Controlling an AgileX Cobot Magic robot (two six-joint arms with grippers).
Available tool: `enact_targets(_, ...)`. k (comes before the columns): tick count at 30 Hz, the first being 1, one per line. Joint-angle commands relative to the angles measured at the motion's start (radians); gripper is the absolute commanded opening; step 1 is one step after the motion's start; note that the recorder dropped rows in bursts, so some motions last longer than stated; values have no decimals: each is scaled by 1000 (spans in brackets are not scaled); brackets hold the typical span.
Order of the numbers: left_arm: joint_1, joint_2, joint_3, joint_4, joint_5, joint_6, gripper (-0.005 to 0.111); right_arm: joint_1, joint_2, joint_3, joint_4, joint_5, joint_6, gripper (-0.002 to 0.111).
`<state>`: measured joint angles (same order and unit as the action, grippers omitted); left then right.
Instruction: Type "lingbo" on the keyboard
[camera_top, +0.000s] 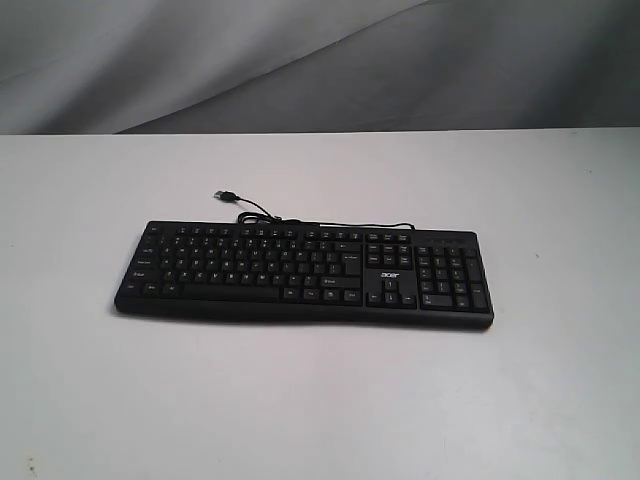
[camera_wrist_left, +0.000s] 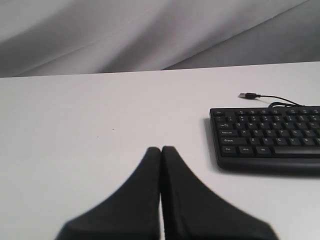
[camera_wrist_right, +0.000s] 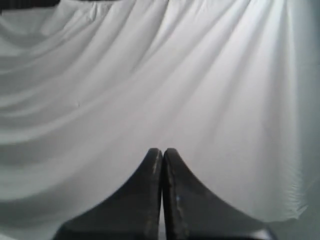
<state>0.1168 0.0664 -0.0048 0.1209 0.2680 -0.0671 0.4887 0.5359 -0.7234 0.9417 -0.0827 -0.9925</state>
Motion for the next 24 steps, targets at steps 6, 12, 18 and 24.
enact_targets(6,-1,4,5,-4,-6,-2,1,-50,-251,184,66,-56,149,0)
enact_targets(12,-1,4,5,-4,-6,-2,1,-252,-400,435,66,35,358,0)
enact_targets(18,-1,4,5,-4,-6,-2,1,-401,-515,614,19,189,494,0)
enact_targets(24,-1,4,5,-4,-6,-2,1,-473,-536,667,16,182,506,0)
